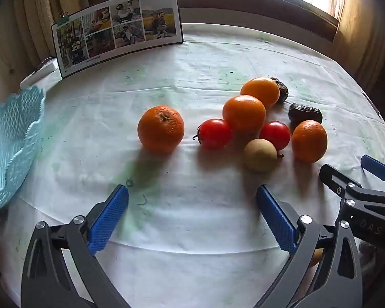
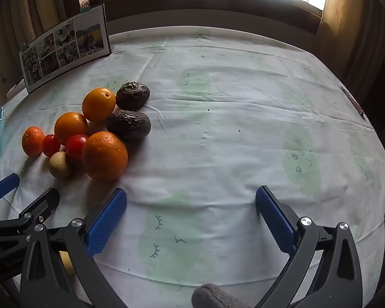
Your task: Organize fruits
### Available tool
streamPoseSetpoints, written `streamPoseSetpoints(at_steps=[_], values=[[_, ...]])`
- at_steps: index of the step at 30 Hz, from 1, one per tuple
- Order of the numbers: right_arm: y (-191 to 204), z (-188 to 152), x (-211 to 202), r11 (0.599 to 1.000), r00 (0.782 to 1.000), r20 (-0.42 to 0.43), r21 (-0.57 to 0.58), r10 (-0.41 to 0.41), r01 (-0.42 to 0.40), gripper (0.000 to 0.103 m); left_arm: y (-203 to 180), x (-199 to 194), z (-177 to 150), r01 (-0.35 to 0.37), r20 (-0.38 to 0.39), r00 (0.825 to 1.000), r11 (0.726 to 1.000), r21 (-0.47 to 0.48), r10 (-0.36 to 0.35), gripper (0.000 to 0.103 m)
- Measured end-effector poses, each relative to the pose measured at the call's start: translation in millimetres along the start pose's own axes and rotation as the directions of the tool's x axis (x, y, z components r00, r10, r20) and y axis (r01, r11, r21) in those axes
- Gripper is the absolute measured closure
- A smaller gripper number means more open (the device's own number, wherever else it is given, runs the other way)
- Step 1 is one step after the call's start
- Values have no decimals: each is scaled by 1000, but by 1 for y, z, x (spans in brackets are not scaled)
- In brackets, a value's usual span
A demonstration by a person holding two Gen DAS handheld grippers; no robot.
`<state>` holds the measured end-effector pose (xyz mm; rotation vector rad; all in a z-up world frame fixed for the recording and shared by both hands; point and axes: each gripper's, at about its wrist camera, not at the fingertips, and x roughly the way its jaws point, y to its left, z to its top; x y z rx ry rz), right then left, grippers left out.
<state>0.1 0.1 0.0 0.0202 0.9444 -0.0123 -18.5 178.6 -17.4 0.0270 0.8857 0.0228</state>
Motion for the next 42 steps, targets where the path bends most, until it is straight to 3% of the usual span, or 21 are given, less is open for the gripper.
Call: streamPoseSetpoints(at_steps=[20,28,42], values=[[1,-2,-2,1000,1000,-4,-17,13,-13,5,0,-1,1,-3,0,1000,1000,2,3,2],[-2,-4,-5,999,1000,-6,-36,30,-31,5,7,3,2,58,-23,998,997,43,-57,2],[-1,-5,-7,997,999,-9,-58,51,-52,5,4,0,0,54,-27,998,997,62,-52,2]])
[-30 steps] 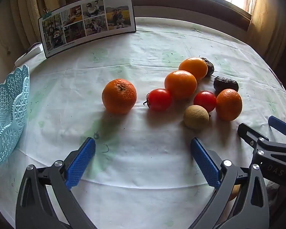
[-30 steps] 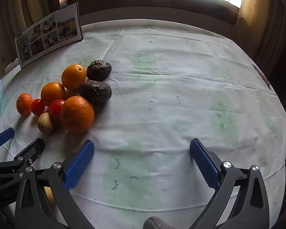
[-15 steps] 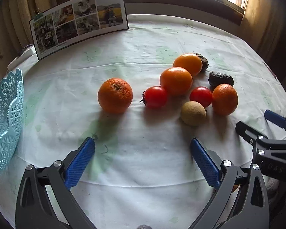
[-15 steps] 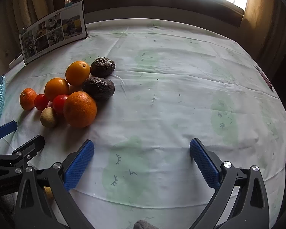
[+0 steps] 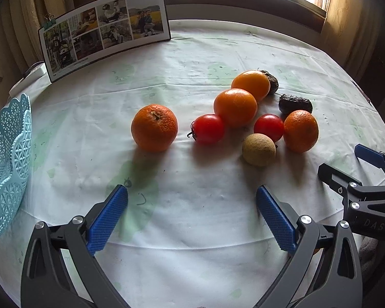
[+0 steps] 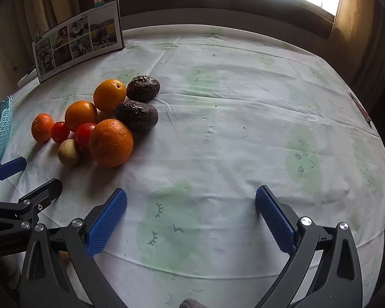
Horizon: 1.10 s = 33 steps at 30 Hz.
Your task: Organize fruits
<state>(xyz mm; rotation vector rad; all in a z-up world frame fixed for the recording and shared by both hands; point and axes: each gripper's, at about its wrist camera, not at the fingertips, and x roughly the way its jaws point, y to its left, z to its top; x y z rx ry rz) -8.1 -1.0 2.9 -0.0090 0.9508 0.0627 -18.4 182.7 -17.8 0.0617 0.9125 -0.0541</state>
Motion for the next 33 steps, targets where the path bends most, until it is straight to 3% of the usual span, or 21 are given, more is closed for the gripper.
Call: streamPoseSetpoints(at_steps=[33], values=[[-2,1,2,1000,1000,-10,-18,7,-7,5,3,-4,0,23,9,1000,1000,-21,-23,2]])
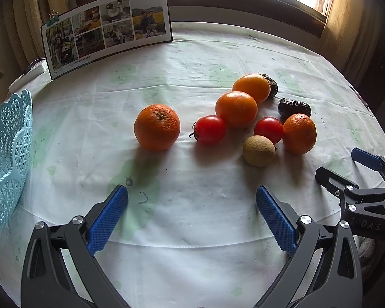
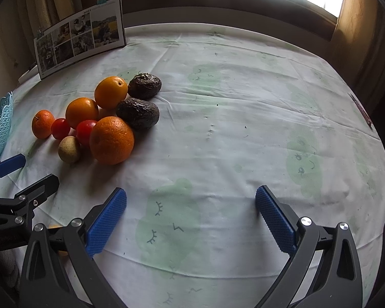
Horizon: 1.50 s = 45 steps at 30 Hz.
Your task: Organize fruits
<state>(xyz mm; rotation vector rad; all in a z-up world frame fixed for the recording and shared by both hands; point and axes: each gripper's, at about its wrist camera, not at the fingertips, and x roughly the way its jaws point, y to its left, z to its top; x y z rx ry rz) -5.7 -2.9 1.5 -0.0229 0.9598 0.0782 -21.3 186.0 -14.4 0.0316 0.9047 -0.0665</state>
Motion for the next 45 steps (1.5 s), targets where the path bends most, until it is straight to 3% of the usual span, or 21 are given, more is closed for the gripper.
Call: streamPoseSetpoints(at_steps=[10,17,24,32,37,40,45], values=[[-1,-4,-10,999,998,49,9,43,-43,7,9,-4,-3,46,32,999,997,-64,-44,2],[25,-20,-33,988,984,100,-53,149,-144,7,36,-12,-8,111,110,990,972,-209,-90,2],[46,-31,-47,960,959,97,-112,268,-257,11,44,-21,-12,113,165,983,967,-227,-76,2],[72,-43,-41,924,944,9,-207,331,-322,37,58,-21,-15,93,155,987,959,-269,-52,2],[75,-43,-40,921,946,7,-228,325,-315,66,57,-21,-15,56,143,990,968,-246,-20,2],[73,-42,-39,917,942,3,-230,336,-326,75,53,-20,-14,3,134,991,979,-204,24,2],[66,-38,-38,926,945,17,-206,327,-316,76,48,-13,-6,-41,108,992,988,-151,58,2]])
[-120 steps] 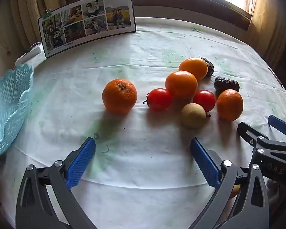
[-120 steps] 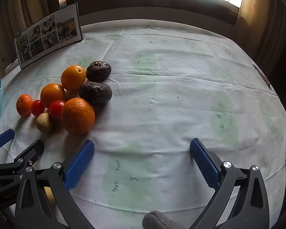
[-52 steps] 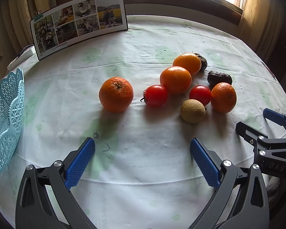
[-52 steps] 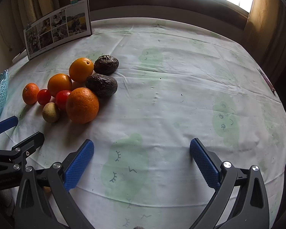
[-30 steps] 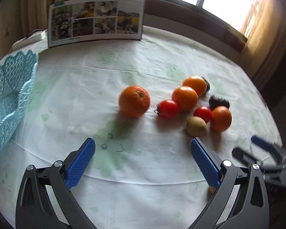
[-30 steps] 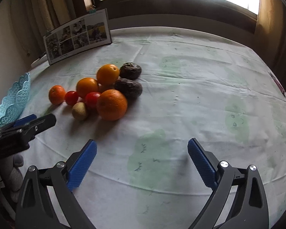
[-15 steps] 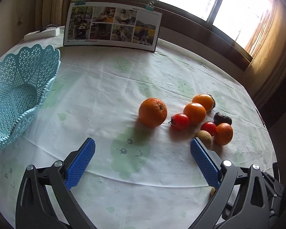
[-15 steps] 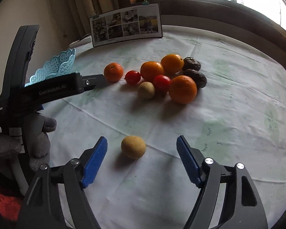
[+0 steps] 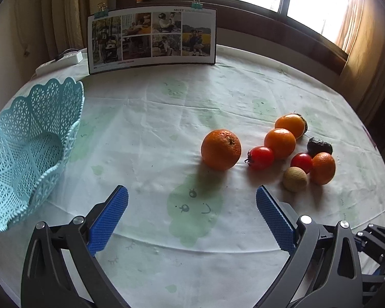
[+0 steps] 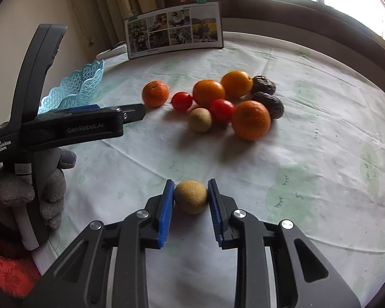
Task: Organize fruits
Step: 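Close the right gripper around the brown kiwi, then grasp the large orange with the left gripper and lift it while the right holds the kiwi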
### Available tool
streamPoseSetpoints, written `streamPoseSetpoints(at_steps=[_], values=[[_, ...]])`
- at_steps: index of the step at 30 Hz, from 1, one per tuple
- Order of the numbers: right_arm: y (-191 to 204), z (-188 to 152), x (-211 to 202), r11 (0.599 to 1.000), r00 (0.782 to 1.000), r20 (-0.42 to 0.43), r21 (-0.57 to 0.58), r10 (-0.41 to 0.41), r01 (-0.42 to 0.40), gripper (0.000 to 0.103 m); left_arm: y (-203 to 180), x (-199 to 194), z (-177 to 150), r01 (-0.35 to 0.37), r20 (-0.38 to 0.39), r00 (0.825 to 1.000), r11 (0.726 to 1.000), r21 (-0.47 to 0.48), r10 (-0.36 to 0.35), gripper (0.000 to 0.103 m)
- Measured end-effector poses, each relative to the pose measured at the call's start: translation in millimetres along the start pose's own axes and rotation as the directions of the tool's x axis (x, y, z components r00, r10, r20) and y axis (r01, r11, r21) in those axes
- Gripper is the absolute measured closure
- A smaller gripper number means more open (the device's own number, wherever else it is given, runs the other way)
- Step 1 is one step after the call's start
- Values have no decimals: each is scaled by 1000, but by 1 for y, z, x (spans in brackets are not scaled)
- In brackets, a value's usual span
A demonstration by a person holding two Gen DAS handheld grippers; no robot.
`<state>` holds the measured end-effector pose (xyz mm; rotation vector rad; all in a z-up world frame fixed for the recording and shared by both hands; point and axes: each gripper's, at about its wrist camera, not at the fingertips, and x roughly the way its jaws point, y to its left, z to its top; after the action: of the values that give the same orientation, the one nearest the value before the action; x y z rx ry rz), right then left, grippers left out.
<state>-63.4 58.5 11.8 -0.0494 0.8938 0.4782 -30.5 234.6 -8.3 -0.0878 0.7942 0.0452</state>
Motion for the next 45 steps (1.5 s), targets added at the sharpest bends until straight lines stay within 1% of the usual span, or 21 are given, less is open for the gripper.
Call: streamPoseSetpoints(at_steps=[3,9,11,12,14,16,17,19,20,24,27,33,38,40,45], values=[[-12,3,-1,999,1000,15,40,-25,25,76,-4,5,6,0,-6,1000,1000,20,0,2],[-28,6,1,996,999,28,91,-24,21,76,-15,17,21,-17,-1,1000,998,61,17,2],[-29,7,2,995,1000,24,95,-14,12,76,-19,21,25,-23,0,1000,996,81,23,14],[-30,7,1,995,1000,24,97,-10,8,76,-20,25,27,-16,-11,1000,996,86,17,19],[-31,7,2,995,1000,21,101,0,-2,76,-20,30,30,-2,-26,1000,997,81,4,23],[-32,6,3,994,1000,19,106,5,-7,76,-19,35,33,5,-33,999,997,74,-2,30],[-31,6,3,994,1000,19,107,6,-8,76,-19,36,33,8,-35,999,997,72,-5,32],[-31,6,3,994,1000,18,108,6,-8,76,-18,40,34,21,-45,999,998,63,-18,39],[-31,6,3,994,1000,18,107,6,-8,76,-17,42,34,30,-51,998,998,59,-27,40],[-31,5,4,994,1000,17,107,7,-9,76,-20,41,33,51,-45,998,997,64,-48,50],[-31,5,4,994,1000,17,105,4,-6,75,-23,39,33,51,-39,998,996,74,-49,53],[-31,5,5,995,1000,17,104,4,-5,75,-25,37,31,45,-24,999,996,82,-43,55],[-30,4,5,995,1000,15,99,-1,-1,75,-24,36,30,45,-17,999,996,76,-44,55],[-30,4,5,995,1000,15,98,-2,1,75,-24,35,30,45,-13,999,996,73,-44,58],[-30,4,5,995,1000,16,100,-1,-1,76,-21,29,29,43,1,999,997,62,-44,58]])
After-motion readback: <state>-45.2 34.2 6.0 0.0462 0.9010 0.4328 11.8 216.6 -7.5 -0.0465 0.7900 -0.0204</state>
